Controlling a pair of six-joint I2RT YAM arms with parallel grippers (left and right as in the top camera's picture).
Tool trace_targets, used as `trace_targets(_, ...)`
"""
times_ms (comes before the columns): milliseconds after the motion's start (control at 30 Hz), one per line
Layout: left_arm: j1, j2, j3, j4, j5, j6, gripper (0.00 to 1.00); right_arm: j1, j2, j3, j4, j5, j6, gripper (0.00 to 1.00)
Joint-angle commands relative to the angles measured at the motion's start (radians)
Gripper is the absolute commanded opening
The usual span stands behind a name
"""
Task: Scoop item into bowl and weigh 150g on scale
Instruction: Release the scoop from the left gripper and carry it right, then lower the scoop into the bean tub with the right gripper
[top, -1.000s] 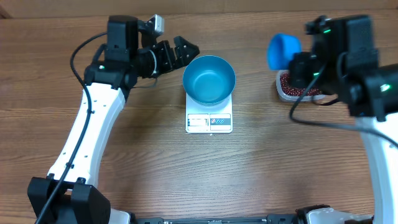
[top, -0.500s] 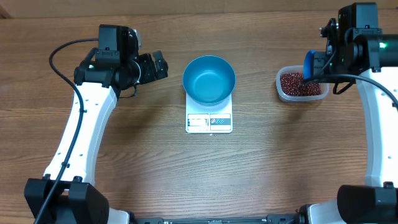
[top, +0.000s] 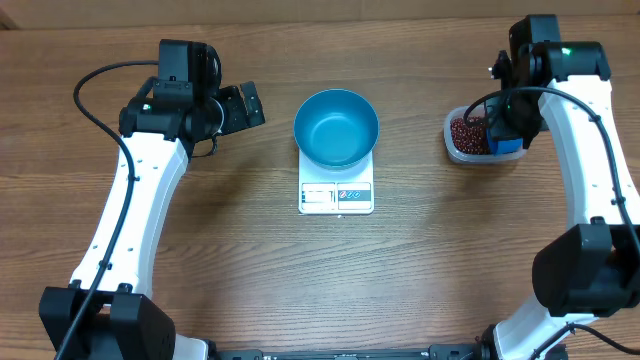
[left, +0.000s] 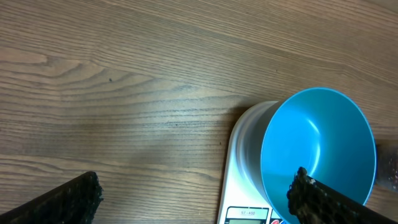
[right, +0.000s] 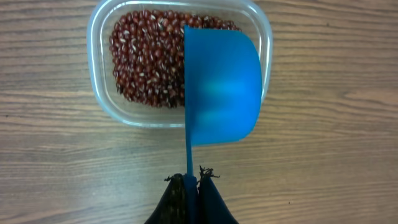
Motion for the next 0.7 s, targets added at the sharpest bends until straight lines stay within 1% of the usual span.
trace_targets(0, 0.002, -0.013, 0.018, -0.002, -0.014, 0.026, 0.99, 0.001, 0.013, -0.001, 0.007, 0.017, -0.028, 0.04)
trace_targets(200, 0.002, -0.013, 0.018, -0.002, -0.014, 0.026, 0.99, -0.002, 0.023, -0.002, 0.045, 0.017, -0.030, 0.04)
trace_targets(400, 0.002, -0.013, 0.018, -0.002, -0.014, 0.026, 1.00, -0.007, 0.025, -0.002, 0.047, 0.017, -0.030, 0.04)
trace_targets(467, 0.002, -0.013, 0.018, -0.002, -0.014, 0.026, 1.00, -0.007, 0.025, -0.002, 0.048, 0.017, -0.030, 0.15)
trace_targets(533, 0.002, -0.013, 0.018, -0.002, -0.014, 0.026, 0.99, -0.007, 0.025, -0.002, 0.050, 0.017, -0.029, 0.21)
trace_targets(667, 0.002, -0.013, 0.018, -0.002, -0.014, 0.026, 1.00, -0.007, 0.025, -0.002, 0.052, 0.017, -0.026, 0.31)
